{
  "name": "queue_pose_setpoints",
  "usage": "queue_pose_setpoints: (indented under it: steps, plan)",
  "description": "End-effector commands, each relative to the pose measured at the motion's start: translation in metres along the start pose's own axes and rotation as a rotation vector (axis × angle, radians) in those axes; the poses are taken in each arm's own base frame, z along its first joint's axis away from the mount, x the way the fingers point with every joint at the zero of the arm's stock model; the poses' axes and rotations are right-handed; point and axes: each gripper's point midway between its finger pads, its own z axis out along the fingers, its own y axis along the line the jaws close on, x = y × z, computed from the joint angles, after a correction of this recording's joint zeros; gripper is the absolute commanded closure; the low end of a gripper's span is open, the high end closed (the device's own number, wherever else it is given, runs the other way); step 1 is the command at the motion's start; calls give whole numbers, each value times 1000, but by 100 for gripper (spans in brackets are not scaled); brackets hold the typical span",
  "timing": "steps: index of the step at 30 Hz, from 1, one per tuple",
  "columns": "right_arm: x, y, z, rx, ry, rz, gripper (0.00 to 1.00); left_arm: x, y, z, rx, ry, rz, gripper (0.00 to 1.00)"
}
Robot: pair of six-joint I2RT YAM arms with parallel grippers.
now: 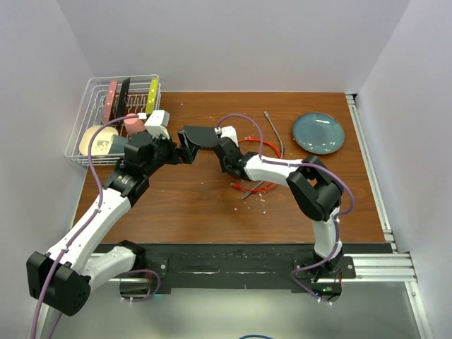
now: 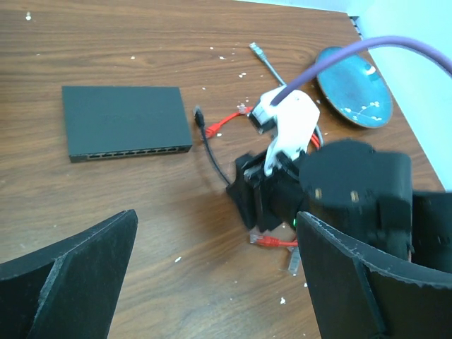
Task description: Insert the plug into the switch port
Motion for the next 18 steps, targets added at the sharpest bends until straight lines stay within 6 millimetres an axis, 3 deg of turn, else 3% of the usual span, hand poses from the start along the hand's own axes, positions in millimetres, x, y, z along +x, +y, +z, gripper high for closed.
queue_pose_setpoints:
  steps: [1, 6, 8, 9, 13, 16, 17, 18]
  plan:
    - [-21, 0, 11, -46, -29, 44, 69, -6, 3, 0, -18, -22, 23, 0]
    - [-27, 2, 1, -86, -46, 49, 100, -6, 5, 1, -29, -21, 24, 0]
    - [-35, 2, -8, -112, -73, 65, 100, -9, 5, 1, -35, -25, 20, 0]
    - [-29, 0, -11, -118, -69, 57, 100, -8, 7, 0, -46, -23, 15, 0]
    - [-57, -6, -50, -169, -150, 82, 100, -8, 3, 1, -20, -30, 8, 0]
    - [-58, -8, -71, -227, -165, 80, 100, -8, 0, 3, -6, -23, -4, 0]
    - [-70, -8, -91, -270, -200, 89, 100, -4, -1, 4, 2, -14, -18, 0]
    - [-65, -8, -97, -291, -194, 78, 100, -6, -8, 5, 37, -26, -22, 0]
